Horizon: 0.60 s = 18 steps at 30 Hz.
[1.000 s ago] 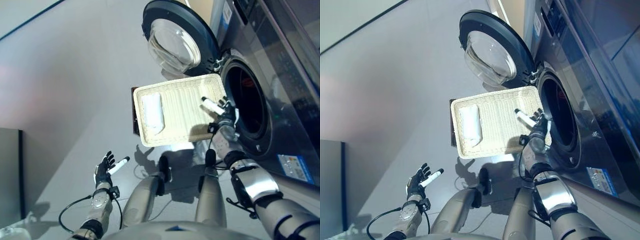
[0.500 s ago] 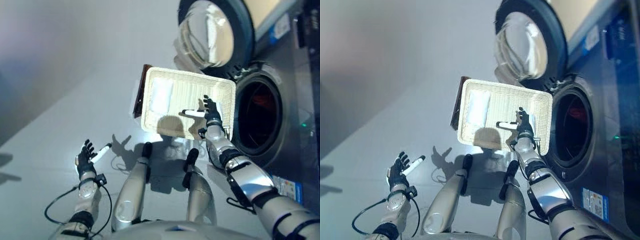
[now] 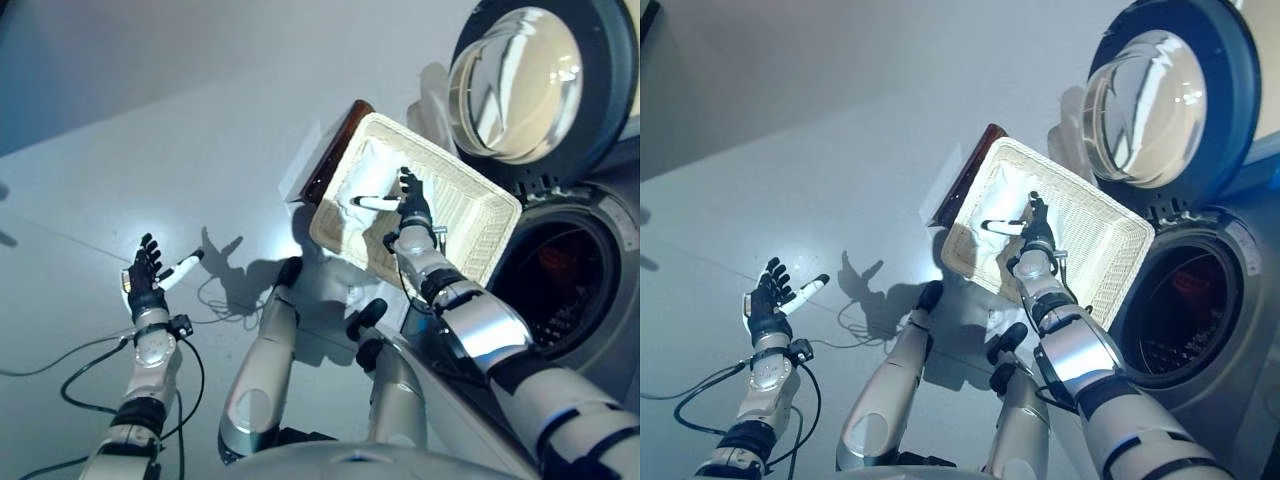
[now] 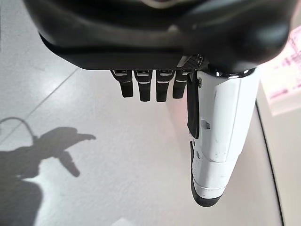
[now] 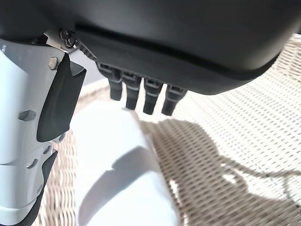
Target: Pick up the clothes and place them into the washing machine
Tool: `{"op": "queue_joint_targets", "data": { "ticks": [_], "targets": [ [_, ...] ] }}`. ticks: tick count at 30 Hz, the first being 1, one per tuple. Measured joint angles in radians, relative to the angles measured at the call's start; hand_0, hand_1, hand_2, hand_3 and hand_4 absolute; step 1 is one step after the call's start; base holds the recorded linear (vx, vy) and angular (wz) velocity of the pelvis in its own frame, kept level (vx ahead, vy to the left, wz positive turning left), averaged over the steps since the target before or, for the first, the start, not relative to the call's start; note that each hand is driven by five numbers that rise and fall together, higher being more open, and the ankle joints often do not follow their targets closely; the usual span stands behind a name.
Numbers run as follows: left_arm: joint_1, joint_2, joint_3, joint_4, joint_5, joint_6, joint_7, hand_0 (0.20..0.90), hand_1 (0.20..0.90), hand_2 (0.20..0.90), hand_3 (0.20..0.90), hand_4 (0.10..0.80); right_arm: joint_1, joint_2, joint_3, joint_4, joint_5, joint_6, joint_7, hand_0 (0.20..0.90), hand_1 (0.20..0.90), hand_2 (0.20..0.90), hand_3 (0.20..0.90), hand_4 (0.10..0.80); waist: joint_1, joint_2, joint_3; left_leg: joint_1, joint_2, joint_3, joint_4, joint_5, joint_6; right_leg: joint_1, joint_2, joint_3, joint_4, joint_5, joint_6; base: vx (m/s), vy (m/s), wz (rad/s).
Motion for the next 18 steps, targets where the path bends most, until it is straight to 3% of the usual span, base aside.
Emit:
{"op": "queue_joint_targets", "data": {
  "ticks": [9,15,16,18],
  "targets": [
    [-0.004,0.001,-0.011,-0.107,0.045,0.005,0.006,0.900,0.900,0.900,0.900,0.800,-0.101,-0.065,-0.001,0.076,-0.028,0.061,-0.053,0.900,0.900,0.900,0.900,0.800,0.046,0.037,0.045,-0.070,-0.026,-0.008,0.009,0.009,-0.003,-0.072,-0.028,-0.009,0.051,-0.021,0.008,-0.003,0.012,0.09],
    [-0.012,0.001,-0.082,-0.117,0.064,0.006,0.007,0.900,0.900,0.900,0.900,0.800,-0.159,-0.124,-0.001,0.119,-0.056,0.087,-0.092,0.900,0.900,0.900,0.900,0.800,0.047,0.060,0.055,-0.130,-0.052,-0.021,0.020,0.022,-0.001,-0.144,-0.073,-0.020,0.118,-0.052,0.008,-0.008,0.042,0.19],
    [-0.013,0.000,-0.088,-0.119,0.065,0.006,0.008,0.900,0.900,0.900,0.900,0.800,-0.174,-0.133,0.000,0.129,-0.058,0.086,-0.109,0.480,0.480,0.480,0.480,0.500,0.048,0.062,0.057,-0.143,-0.054,-0.020,0.024,0.022,-0.001,-0.159,-0.077,-0.020,0.124,-0.053,0.007,-0.014,0.042,0.07],
    [-0.015,-0.002,-0.097,-0.119,0.065,0.006,0.009,0.900,0.900,0.900,0.900,0.800,-0.198,-0.163,0.000,0.139,-0.072,0.087,-0.130,0.200,0.200,0.200,0.200,0.300,0.048,0.070,0.060,-0.169,-0.065,-0.019,0.037,0.022,-0.001,-0.185,-0.084,-0.017,0.146,-0.058,0.007,-0.005,0.046,0.04]
  ]
}}
